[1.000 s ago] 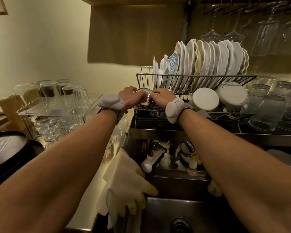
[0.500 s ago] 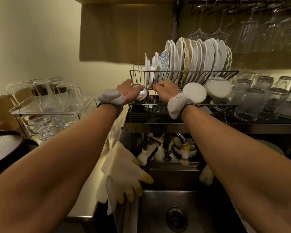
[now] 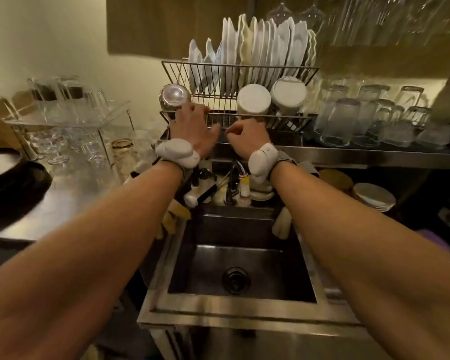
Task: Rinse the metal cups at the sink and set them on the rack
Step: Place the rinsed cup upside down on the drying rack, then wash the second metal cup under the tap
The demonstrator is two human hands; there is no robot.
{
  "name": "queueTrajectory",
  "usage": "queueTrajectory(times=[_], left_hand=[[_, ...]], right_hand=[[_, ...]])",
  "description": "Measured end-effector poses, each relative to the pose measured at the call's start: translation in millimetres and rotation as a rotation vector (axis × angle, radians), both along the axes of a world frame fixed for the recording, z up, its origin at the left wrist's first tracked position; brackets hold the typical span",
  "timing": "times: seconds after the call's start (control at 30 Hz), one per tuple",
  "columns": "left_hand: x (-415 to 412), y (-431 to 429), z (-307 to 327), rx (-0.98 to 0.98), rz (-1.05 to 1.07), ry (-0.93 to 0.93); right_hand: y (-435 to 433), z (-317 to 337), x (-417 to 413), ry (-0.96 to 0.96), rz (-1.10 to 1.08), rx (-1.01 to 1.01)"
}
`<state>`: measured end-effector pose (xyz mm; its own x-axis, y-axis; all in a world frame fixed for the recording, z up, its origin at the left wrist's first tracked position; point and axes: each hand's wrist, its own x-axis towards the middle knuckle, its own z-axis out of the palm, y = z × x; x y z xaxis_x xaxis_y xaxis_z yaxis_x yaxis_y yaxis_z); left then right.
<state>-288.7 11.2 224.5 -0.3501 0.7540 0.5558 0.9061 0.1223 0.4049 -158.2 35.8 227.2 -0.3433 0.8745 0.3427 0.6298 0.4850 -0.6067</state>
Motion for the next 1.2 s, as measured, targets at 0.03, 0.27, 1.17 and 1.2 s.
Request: queueTrajectory(times=[0.03, 0.27, 1.17, 1.2], left_hand=[[11.2, -5.3, -6.7, -0.029, -0.018, 0.025], [71.8, -11.3, -65.5, -0.457, -0.27, -0.075], [366.6, 54.1, -209.9, -0.833, -0.59, -0.118], [373.5, 55.3, -211.7, -0.833, -0.579, -0.125]], right_hand=[[-0.6, -9.5, 9.0, -0.038, 0.005, -0.054], [2.6, -83.4, 58.9, -0.122, -0.024, -0.306], [40.6, -216.0, 349.3, -0.453, -0.355, -0.519], [45.9, -220.5, 356.8, -0.5, -0.366, -0.515]])
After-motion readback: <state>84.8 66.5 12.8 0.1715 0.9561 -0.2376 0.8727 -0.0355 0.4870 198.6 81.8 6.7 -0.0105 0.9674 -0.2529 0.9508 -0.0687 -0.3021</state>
